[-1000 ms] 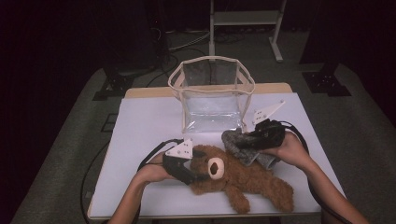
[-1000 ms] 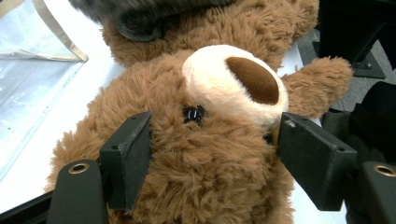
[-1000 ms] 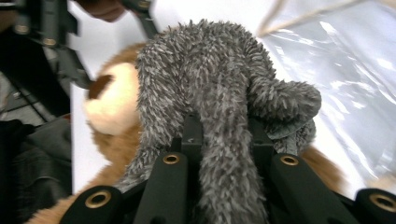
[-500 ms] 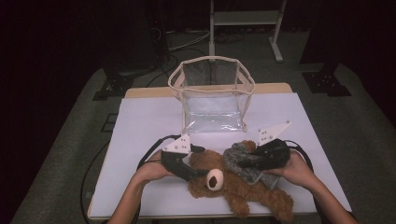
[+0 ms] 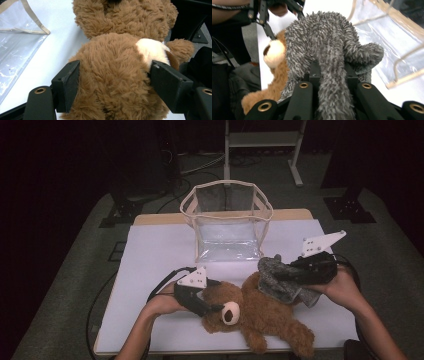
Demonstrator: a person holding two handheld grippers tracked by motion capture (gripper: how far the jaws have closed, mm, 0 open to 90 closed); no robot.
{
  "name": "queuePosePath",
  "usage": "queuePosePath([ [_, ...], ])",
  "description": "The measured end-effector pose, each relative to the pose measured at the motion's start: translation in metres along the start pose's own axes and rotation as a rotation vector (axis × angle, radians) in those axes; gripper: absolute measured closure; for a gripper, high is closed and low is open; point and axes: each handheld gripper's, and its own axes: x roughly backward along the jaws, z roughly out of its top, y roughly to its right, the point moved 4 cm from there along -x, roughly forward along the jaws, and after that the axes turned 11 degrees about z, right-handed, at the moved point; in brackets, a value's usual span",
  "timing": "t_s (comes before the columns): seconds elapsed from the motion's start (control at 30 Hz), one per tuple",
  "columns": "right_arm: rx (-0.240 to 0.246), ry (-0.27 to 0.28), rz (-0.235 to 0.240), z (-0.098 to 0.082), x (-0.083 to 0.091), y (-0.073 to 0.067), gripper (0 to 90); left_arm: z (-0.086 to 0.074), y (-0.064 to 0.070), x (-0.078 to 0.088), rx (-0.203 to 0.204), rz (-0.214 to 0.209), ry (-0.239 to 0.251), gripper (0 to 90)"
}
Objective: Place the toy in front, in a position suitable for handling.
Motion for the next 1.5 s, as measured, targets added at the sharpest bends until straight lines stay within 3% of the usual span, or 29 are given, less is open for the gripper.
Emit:
queuePosePath([
  [0.1,-0.013,-0.045,-0.003,-0.010,-0.009,0.003,74.5,0.001,0.001,0.000,-0.012,0.001,-0.003,26.6],
  [0.2,-0.013,-0.044,0.001,-0.011,-0.009,0.005,74.5,0.001,0.001,0.000,-0.012,0.000,-0.001,26.6],
  [0.37,-0.014,-0.032,-0.031,-0.009,0.011,0.007,74.5,0.001,0.000,0.000,-0.010,-0.005,0.000,26.6],
  [0.67,-0.008,-0.076,-0.076,-0.013,0.040,-0.004,74.5,0.002,0.001,0.000,-0.022,0.001,-0.006,26.5],
  [0.83,-0.004,-0.111,-0.021,-0.016,0.012,-0.002,74.4,0.003,0.000,0.000,-0.019,0.000,-0.005,26.5],
  [1.0,0.004,-0.144,0.078,-0.011,-0.038,0.005,74.2,0.002,0.000,0.000,-0.016,-0.003,-0.002,26.5],
  [1.13,-0.014,-0.145,0.132,-0.013,-0.058,0.005,74.0,0.001,-0.001,0.000,-0.018,-0.006,0.000,26.5],
  [1.2,-0.026,-0.133,0.141,-0.020,-0.064,0.002,74.1,0.001,-0.001,0.002,-0.019,-0.014,0.008,26.4],
  [1.5,-0.036,-0.029,0.155,-0.041,-0.058,-0.014,74.5,0.003,-0.004,0.009,0.024,-0.036,0.048,26.0],
])
